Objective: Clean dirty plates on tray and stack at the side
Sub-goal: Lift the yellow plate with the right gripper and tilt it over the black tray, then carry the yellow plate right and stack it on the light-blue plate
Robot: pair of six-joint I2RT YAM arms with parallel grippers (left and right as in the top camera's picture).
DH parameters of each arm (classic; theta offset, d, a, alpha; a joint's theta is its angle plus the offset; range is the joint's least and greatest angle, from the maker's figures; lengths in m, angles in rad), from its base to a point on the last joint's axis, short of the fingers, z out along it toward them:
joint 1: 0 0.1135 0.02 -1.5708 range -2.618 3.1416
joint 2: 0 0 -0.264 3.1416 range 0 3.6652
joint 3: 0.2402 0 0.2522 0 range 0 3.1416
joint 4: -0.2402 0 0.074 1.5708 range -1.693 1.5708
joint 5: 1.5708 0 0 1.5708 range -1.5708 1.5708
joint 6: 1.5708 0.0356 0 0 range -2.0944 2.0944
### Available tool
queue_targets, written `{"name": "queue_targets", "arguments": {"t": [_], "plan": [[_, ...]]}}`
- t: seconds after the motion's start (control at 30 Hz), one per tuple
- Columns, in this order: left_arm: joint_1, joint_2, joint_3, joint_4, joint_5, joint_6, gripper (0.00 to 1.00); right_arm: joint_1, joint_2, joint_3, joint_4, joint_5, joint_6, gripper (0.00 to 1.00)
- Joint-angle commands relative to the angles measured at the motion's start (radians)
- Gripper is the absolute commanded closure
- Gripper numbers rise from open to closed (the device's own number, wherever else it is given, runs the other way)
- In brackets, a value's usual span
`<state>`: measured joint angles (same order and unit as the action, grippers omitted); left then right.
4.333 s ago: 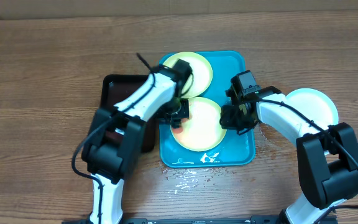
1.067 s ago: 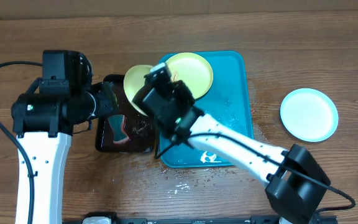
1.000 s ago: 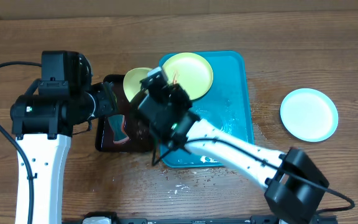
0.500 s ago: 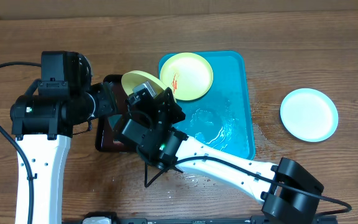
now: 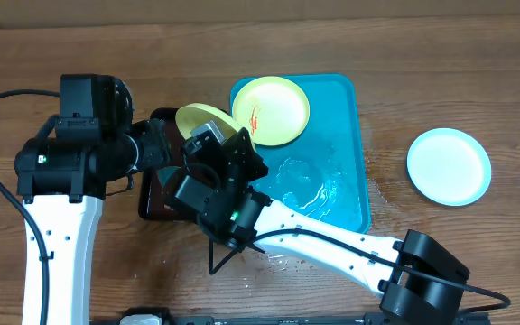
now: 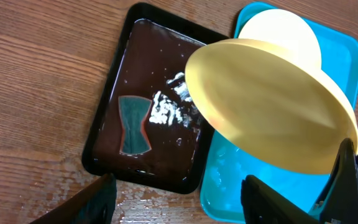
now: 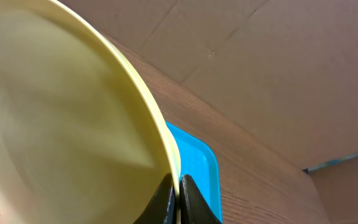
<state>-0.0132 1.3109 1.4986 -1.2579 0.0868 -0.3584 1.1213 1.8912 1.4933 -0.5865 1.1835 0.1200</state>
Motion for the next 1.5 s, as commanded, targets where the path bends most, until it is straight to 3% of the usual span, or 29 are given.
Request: {"name": "queue_targets", "arguments": {"t": [0.0, 0.13, 0.23, 0.4, 0.53, 0.87, 1.17, 1.2, 1.23, 1.27, 1.33, 1.47], "plan": [[0.001, -0.019, 0.019, 0.0, 0.007, 0.015, 0.34, -0.021, -0.017, 0.02, 0.002, 0.026, 0.056, 0.96], [0.001, -0.019, 0.019, 0.0, 0.007, 0.015, 0.33, -0.127, -0.019, 0.021, -0.058, -0.179, 0.204, 0.96], [0.001, -0.019, 0.019, 0.0, 0.007, 0.015, 0.31, -0.266, -0.031, 0.042, -0.145, -0.543, 0.311, 0.96], [0.001, -0.019, 0.019, 0.002, -0.014, 0.015, 0.28, -0.545, -0.095, 0.124, -0.261, -1.153, 0.325, 0.96], [0.001, -0.019, 0.019, 0.0, -0.016, 0.016, 0.27, -0.807, -0.177, 0.137, -0.313, -1.372, 0.331, 0.96], [0.001, -0.019, 0.019, 0.002, -0.016, 0.019, 0.23, -1.453, -0.161, 0.031, -0.597, -1.365, 0.37, 0.96], [0.001, -0.019, 0.019, 0.003, -0.016, 0.019, 0.22, -1.717, -0.161, -0.282, -0.467, -1.365, 0.352, 0.96], [0.001, -0.019, 0.019, 0.003, -0.016, 0.021, 0.22, -1.723, -0.161, -0.299, -0.449, -1.368, 0.341, 0.93], [0.001, -0.019, 0.019, 0.003, -0.016, 0.023, 0.22, -1.723, -0.161, -0.303, -0.446, -1.367, 0.326, 0.81], [0.001, -0.019, 0.019, 0.003, -0.016, 0.023, 0.22, -1.718, -0.161, -0.303, -0.447, -1.363, 0.32, 0.62], [0.001, -0.019, 0.019, 0.004, -0.016, 0.022, 0.22, -1.703, -0.176, -0.296, -0.444, -1.36, 0.312, 0.45], [0.001, -0.019, 0.019, 0.004, -0.016, 0.022, 0.21, -1.607, -0.275, -0.242, -0.443, -1.369, 0.244, 0.4]]}}
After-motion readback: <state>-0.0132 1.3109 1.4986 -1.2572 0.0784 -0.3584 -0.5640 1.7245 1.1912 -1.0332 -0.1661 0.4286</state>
